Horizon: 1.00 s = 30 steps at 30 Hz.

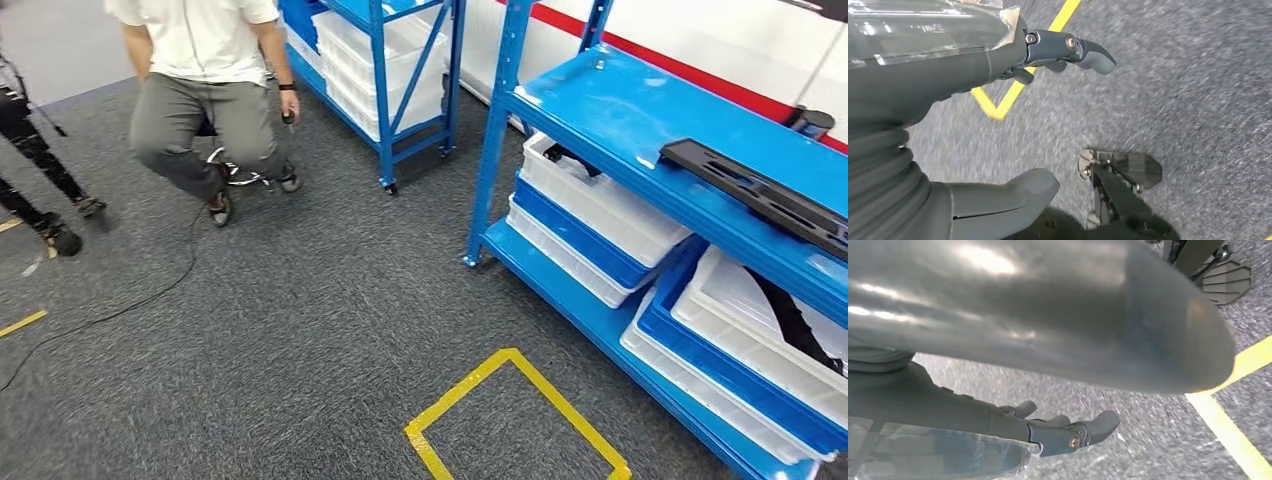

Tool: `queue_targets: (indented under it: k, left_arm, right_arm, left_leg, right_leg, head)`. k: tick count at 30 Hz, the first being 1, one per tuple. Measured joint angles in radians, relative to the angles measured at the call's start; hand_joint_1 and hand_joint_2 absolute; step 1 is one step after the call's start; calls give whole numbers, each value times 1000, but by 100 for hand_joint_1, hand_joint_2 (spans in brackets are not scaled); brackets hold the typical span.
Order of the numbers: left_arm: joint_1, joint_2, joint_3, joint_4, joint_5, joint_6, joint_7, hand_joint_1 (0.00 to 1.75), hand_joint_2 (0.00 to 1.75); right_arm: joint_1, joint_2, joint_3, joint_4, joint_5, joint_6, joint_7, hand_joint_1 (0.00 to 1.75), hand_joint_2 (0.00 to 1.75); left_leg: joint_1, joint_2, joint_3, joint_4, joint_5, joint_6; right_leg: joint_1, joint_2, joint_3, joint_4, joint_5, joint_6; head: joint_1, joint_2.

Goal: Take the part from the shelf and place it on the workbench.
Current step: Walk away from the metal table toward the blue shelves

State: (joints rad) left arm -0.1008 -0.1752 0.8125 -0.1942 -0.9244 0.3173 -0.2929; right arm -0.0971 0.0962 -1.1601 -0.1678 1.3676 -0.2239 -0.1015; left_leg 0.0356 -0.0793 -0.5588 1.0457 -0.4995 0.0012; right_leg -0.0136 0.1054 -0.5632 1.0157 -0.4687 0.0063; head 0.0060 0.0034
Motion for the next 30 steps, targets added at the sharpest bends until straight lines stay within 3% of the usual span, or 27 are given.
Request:
queue_targets:
  k: [1, 3, 5, 7, 9, 10, 12, 14, 16, 17, 18, 20, 22, 24, 25, 26, 28, 30]
  left_arm:
    - [-1, 1, 1, 0, 0, 0, 0, 0, 175]
    - [-3, 1, 1, 0, 0, 0, 0, 0, 175]
    - [-4, 0, 2, 0, 0, 0, 0, 0, 175]
    - [-3, 0, 2, 0, -1, -1, 0, 0, 175]
    - [-3, 0, 2, 0, -4, -2, 0, 0, 175]
    - [-3, 0, 2, 0, -5, -2, 0, 0, 175]
    - [-4, -2, 2, 0, -7, -3, 0, 0, 175]
    - [-4, -2, 2, 0, -8, -3, 0, 0, 175]
    - [-5, -2, 2, -1, -10, -2, 1, 0, 175]
    - [-7, -2, 2, -1, -12, -2, 1, 0, 175]
    - [-10, -3, 2, -1, -14, -3, 2, 0, 175]
    - [-15, -3, 2, -1, -20, -4, 3, 0, 175]
    - [-16, -3, 2, -2, -24, -7, 4, 0, 175]
    - [-15, -3, 2, -2, -25, -8, 9, 0, 175]
    - [-14, -3, 2, -2, -25, -9, 11, 0, 175]
    - [-14, -3, 2, -2, -25, -9, 13, 0, 175]
    - [-14, -2, 2, -2, -23, -8, 15, 0, 175]
    - [-13, 0, 2, -2, -21, -7, 15, 0, 175]
  right_arm:
    - [0, 0, 0, 0, 0, 0, 0, 0, 0]
    - [5, 0, 0, 0, 0, 0, 0, 0, 0]
    - [5, 0, 0, -1, 0, 0, 0, 0, 0]
    - [2, 1, 0, -2, -2, 0, -1, 0, 0]
    - [2, 2, 0, -2, -6, 0, -4, 0, 0]
    - [4, 2, -1, -2, -7, 0, -6, 0, 0]
    - [7, 2, -2, -3, -10, 0, -9, 0, 0]
    - [3, 2, -2, -5, -12, 0, -9, 0, 0]
    - [-2, 4, -2, -6, -14, 0, -8, 0, 0]
    - [-2, 4, -2, -7, -14, 0, -7, 0, 0]
    - [-1, 4, -2, -7, -16, -1, -4, 0, 0]
    - [0, 6, -2, -8, -19, -4, 0, 0, 0]
    - [-1, 9, -3, -10, -21, -7, 3, 0, 0]
    - [0, 11, -3, -11, -21, -8, 5, 0, 0]
    - [1, 12, -4, -11, -21, -8, 6, 0, 0]
    - [2, 13, -4, -11, -21, -8, 6, 0, 0]
    - [3, 14, -4, -11, -21, -8, 7, 0, 0]
    - [1, 15, -5, -12, -21, -8, 7, 0, 0]
  left_leg:
    - [-3, -1, 1, -6, -3, 4]
    - [-9, 22, 5, -16, 4, 20]
    - [-9, 49, 12, -33, 15, 38]
    - [-9, 79, 14, -41, 19, 48]
    - [-10, 109, 13, -41, 18, 48]
    - [-10, 122, 13, -41, 17, 46]
    - [-9, 145, 16, -40, 13, 40]
    - [-12, 166, 23, -38, 6, 28]
    - [-17, 187, 33, -38, -2, 13]
    - [-17, 198, 39, -40, -4, 7]
    - [-14, 203, 44, -40, -7, 1]
    - [-6, 170, 38, -7, -37, -9]
    - [-3, 109, -9, 102, -105, -12]
    - [-3, 84, -67, 218, -153, -13]
    - [-3, 81, -80, 236, -148, -12]
    - [-3, 79, -76, 216, -123, -10]
    - [-2, 49, -30, 101, -46, -1]
    - [-1, 6, 8, 3, -5, 7]
  right_leg:
    - [1, 11, -6, 0, 1, 7]
    - [-2, 20, -15, -2, 5, 23]
    - [0, -20, -41, 41, -18, 25]
    - [1, -73, -102, 157, -72, 17]
    - [-2, -89, -154, 261, -106, 21]
    - [-5, -93, -155, 267, -102, 29]
    - [-11, -113, -98, 167, -60, 48]
    - [-9, -163, -25, 36, -19, 52]
    - [-1, -184, -2, -9, -5, 39]
    - [3, -173, -3, -9, -3, 31]
    - [-3, -160, -2, -10, -2, 22]
    - [-11, -137, 4, -15, 3, 5]
    - [-12, -114, 6, -17, 6, -9]
    - [-7, -86, 5, -16, 7, -16]
    - [-5, -71, 5, -15, 8, -17]
    - [-4, -55, 6, -14, 8, -17]
    - [-4, -26, 6, -12, 8, -16]
    - [0, -1, 0, -6, 8, -9]
  head:
    - [0, 0]
    - [0, 0]
    - [4, 0]
    - [10, 0]
    - [13, 0]
    - [13, 0]
    - [17, 0]
    - [28, 0]
    - [35, 0]
    - [35, 0]
    - [33, 0]
    - [29, 0]
    - [22, 0]
    - [19, 0]
    - [18, 0]
    - [18, 0]
    - [17, 0]
    - [16, 0]
